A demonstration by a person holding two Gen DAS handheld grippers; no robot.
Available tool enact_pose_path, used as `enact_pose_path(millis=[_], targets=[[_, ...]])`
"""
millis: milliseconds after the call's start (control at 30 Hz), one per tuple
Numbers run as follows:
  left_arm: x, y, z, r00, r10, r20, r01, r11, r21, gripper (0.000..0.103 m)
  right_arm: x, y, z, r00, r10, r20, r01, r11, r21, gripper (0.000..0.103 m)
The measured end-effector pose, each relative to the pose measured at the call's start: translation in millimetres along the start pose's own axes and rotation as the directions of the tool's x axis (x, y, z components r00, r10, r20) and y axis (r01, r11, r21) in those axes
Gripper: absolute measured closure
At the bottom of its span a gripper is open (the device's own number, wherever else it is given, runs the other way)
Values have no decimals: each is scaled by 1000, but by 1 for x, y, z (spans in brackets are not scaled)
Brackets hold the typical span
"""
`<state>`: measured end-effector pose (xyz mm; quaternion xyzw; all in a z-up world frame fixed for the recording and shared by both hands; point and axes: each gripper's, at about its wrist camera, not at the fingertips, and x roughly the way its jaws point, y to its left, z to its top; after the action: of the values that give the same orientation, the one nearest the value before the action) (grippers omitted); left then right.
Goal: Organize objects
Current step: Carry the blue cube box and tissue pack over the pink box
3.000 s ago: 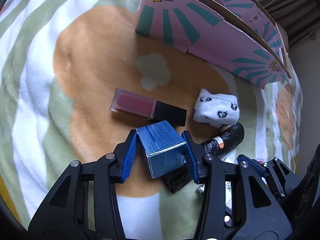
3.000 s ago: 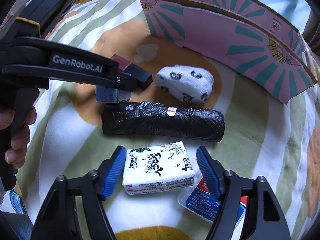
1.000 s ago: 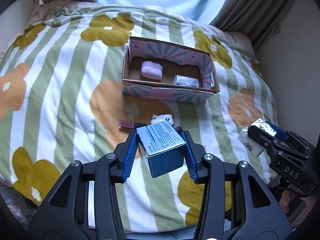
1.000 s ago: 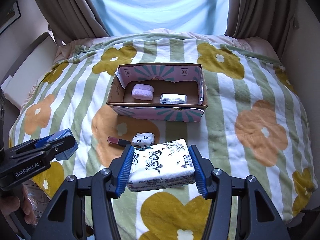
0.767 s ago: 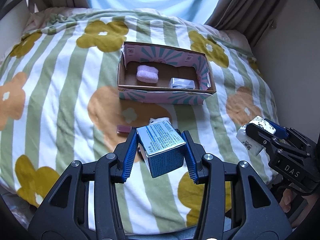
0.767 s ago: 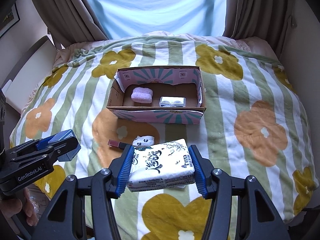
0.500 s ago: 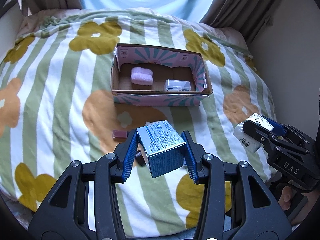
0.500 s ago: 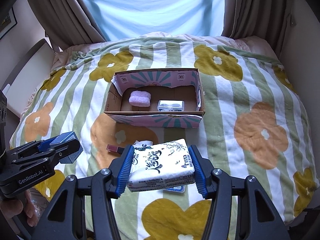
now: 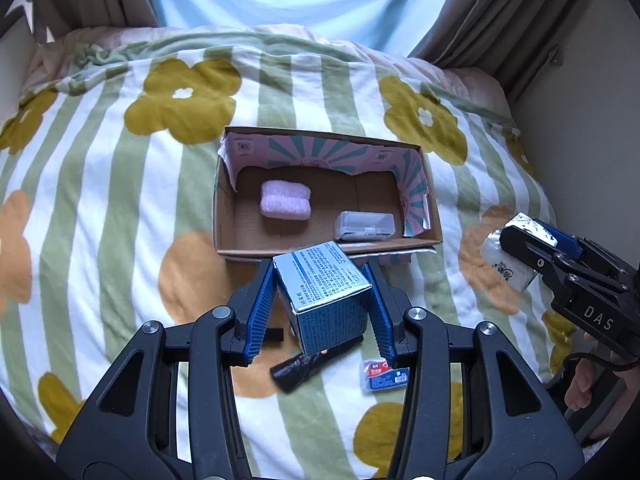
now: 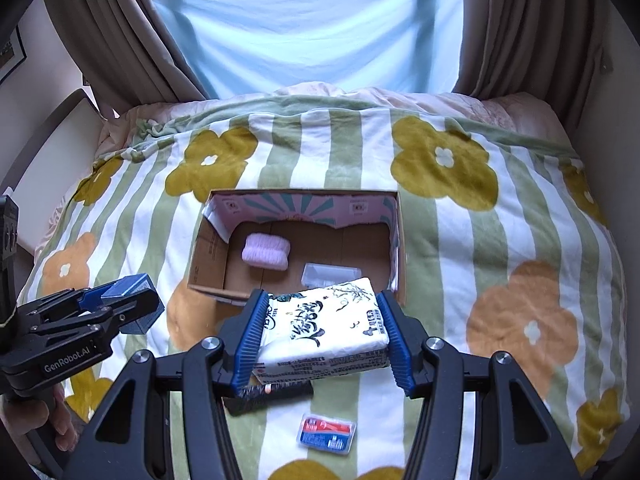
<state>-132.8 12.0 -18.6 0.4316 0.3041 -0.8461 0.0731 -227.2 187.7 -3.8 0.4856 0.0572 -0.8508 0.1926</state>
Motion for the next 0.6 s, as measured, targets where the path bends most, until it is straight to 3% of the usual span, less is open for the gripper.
enact_pose_path(millis=[300, 600], targets=[[73, 4, 51, 995, 42, -87, -38, 998, 46, 62, 89, -15, 54, 995, 38, -87, -40, 999, -17, 52], [158, 8, 68, 975, 80, -208, -65, 995, 78, 62, 176, -20, 72, 975, 81, -206, -84, 996, -7, 52]])
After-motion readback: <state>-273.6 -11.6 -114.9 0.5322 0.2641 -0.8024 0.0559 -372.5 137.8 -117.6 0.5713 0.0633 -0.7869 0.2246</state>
